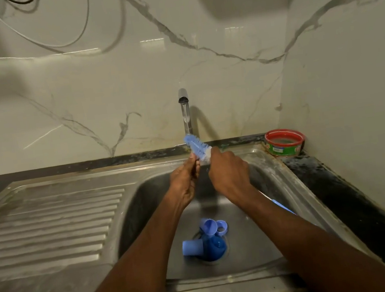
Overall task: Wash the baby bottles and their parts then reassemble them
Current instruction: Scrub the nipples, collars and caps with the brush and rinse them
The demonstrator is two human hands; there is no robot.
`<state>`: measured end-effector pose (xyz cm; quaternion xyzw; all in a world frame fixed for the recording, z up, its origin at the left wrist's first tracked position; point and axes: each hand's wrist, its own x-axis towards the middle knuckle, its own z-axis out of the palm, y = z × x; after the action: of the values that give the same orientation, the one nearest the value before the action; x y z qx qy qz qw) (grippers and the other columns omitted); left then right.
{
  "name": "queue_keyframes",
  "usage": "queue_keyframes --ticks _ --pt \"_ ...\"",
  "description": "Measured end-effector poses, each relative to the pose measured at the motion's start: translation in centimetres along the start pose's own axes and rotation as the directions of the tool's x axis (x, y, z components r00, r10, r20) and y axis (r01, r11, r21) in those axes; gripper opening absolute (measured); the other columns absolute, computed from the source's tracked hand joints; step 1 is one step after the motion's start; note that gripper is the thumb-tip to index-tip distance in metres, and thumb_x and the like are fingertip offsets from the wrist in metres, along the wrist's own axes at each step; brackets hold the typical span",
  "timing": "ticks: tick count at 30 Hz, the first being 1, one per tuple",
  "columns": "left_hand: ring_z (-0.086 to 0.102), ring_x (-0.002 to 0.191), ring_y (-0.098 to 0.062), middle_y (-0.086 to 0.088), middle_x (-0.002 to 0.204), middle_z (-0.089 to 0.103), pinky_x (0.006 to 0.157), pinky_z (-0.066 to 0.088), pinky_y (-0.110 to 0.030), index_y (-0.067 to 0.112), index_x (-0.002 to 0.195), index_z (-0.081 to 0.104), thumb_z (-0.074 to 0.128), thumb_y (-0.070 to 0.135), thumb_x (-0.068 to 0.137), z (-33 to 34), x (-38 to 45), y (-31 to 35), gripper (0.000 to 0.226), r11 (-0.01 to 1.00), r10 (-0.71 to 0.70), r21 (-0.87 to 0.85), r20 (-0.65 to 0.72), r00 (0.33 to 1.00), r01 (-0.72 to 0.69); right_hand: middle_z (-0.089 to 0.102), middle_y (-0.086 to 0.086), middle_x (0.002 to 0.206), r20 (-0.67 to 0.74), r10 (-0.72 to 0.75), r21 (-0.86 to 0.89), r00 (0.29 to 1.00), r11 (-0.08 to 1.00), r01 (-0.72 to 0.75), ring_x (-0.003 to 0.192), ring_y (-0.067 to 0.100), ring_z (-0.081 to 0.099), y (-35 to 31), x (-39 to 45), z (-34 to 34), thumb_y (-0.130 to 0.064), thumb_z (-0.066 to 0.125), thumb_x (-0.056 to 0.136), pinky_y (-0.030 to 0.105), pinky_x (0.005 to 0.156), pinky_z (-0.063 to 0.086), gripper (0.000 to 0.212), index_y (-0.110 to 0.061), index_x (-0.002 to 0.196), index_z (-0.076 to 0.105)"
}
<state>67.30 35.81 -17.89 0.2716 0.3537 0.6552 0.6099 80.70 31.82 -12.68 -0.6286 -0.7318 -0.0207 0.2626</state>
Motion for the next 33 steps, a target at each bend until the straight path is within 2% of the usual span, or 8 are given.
queue_keyframes --ticks 4,8,11,16,21,27,30,33 --pt "0.065 0.074 -0.01 -0.007 0.086 0.072 0.071 0.059 -0.022 0.009 0.089 0.078 0.073 0.018 0.09 -0.3 -0.3 -0.1 0.011 0.99 0.098 0.103 -0.017 0.995 -0.096 0.066 0.01 0.111 -0.029 0.063 0.019 0.998 0.998 -0.062 0.095 0.028 0.066 0.8 0.5 -0.9 -0.024 0.062 0.094 0.039 0.074 0.052 0.032 -0.016 0.123 0.052" --pt "0.066 0.079 -0.015 -0.015 0.095 0.072 0.078 0.06 -0.024 0.001 0.102 0.073 0.067 0.017 0.095 -0.2 0.3 -0.3 0.018 0.992 0.104 0.078 -0.052 0.993 -0.1 0.067 0.009 0.111 0.003 0.005 0.055 1.0 0.998 -0.005 0.089 0.025 0.064 0.8 -0.2 -0.9 -0.028 0.06 0.095 0.036 0.07 0.049 0.031 -0.018 0.123 0.053" --pt "0.063 0.099 -0.029 -0.022 0.11 0.071 0.103 0.05 -0.042 0.003 0.106 0.075 0.065 0.019 0.097 -0.4 0.2 -0.9 0.021 0.968 0.076 0.237 0.038 0.996 -0.083 0.067 0.008 0.111 0.027 -0.053 0.06 0.998 0.997 0.052 0.091 0.026 0.064 0.5 -1.0 -0.4 -0.03 0.057 0.096 0.035 0.07 0.046 0.03 -0.019 0.123 0.054" --pt "0.066 0.091 -0.016 -0.01 0.099 0.074 0.095 0.053 -0.032 0.008 0.109 0.075 0.065 0.023 0.095 0.0 -0.9 0.1 0.022 0.94 0.14 0.283 0.182 0.973 -0.188 0.068 0.007 0.109 0.006 0.042 -0.003 0.999 0.999 -0.042 0.093 0.026 0.066 1.1 0.4 -1.4 -0.029 0.062 0.094 0.033 0.068 0.041 0.03 -0.02 0.122 0.056" --pt "0.072 0.098 -0.013 -0.002 0.101 0.078 0.09 0.057 -0.027 0.012 0.108 0.075 0.068 0.024 0.096 -0.5 -0.6 -0.3 0.019 0.793 0.34 0.486 0.148 0.929 -0.368 0.067 0.01 0.109 -0.007 -0.031 -0.028 1.0 0.999 0.03 0.091 0.03 0.065 1.5 -0.2 -2.2 -0.027 0.052 0.098 0.035 0.066 0.038 0.027 -0.019 0.124 0.05" --pt "0.071 0.096 -0.008 0.007 0.099 0.077 0.087 0.057 -0.026 0.019 0.109 0.074 0.069 0.031 0.095 -1.7 -0.3 0.2 0.019 0.621 0.452 0.658 0.143 0.881 -0.425 0.064 0.011 0.115 0.075 -0.056 -0.053 0.996 0.997 0.06 0.094 0.029 0.063 1.4 -1.1 -1.8 -0.026 0.053 0.099 0.034 0.068 0.036 0.032 -0.019 0.13 0.051" --pt "0.072 0.091 -0.011 0.003 0.096 0.076 0.077 0.057 -0.024 0.017 0.109 0.072 0.063 0.034 0.099 -1.5 -0.1 0.9 0.022 0.726 0.457 0.576 0.002 0.89 -0.375 0.065 0.01 0.115 0.095 -0.056 -0.081 0.994 0.995 0.063 0.09 0.027 0.062 1.6 -1.3 -1.9 -0.025 0.054 0.099 0.032 0.068 0.036 0.03 -0.019 0.128 0.054" --pt "0.067 0.075 -0.008 0.001 0.083 0.071 0.067 0.053 -0.021 0.013 0.101 0.072 0.058 0.033 0.101 -1.6 0.1 1.3 0.024 0.867 0.349 0.428 -0.16 0.923 -0.254 0.067 0.009 0.113 0.074 -0.044 -0.087 0.996 0.995 0.051 0.093 0.027 0.065 2.0 -1.6 -2.0 -0.024 0.055 0.098 0.033 0.067 0.039 0.027 -0.018 0.124 0.055"
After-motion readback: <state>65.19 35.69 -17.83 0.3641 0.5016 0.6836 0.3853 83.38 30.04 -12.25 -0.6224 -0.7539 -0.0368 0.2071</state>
